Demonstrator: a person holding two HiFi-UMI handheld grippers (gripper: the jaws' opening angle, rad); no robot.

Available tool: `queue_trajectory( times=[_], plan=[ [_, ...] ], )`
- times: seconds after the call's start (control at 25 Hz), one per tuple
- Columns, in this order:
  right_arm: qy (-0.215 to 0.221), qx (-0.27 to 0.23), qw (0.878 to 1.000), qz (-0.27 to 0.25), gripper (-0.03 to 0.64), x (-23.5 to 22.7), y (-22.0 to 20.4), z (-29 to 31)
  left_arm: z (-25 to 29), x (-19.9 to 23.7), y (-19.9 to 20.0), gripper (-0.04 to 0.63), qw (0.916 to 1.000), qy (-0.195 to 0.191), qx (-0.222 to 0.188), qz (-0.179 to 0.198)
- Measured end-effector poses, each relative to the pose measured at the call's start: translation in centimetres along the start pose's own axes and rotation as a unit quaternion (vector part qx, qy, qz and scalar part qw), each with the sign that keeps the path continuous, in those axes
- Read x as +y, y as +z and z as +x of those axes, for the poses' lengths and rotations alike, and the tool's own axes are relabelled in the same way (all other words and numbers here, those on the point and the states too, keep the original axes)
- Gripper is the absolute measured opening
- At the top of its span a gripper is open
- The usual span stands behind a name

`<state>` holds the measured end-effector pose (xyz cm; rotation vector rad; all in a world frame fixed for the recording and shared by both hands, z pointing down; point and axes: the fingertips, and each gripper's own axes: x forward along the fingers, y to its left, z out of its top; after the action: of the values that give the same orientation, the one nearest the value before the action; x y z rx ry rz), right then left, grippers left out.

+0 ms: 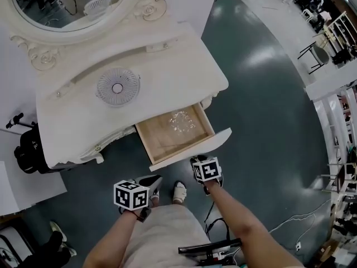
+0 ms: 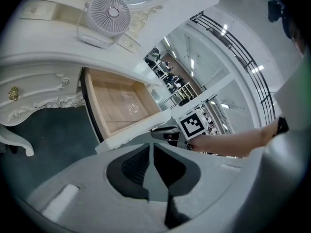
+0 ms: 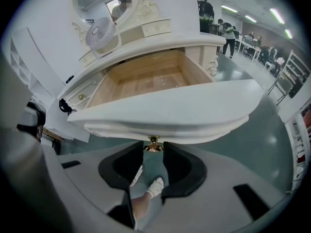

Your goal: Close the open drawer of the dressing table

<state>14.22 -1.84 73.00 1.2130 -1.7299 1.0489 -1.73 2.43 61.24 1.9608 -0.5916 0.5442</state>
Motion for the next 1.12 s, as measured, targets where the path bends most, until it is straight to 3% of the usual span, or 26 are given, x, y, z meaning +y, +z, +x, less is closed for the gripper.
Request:
queue_trajectory(
  times=[0.84,1.12],
  plan=[
    [0.003,-0.001,1.0,-0.007,0.133,0.3,3.7,1.5,0.0,1.8,1.3,0.011,0.9997,0.011,-0.016,-0.017],
    [0.004,0.007,1.0,-0.005,0.133,0.3,4.4,1.9,0.9,2.6,1.7,0.012,0.9997,0.017,-0.001,-0.016]
  ],
)
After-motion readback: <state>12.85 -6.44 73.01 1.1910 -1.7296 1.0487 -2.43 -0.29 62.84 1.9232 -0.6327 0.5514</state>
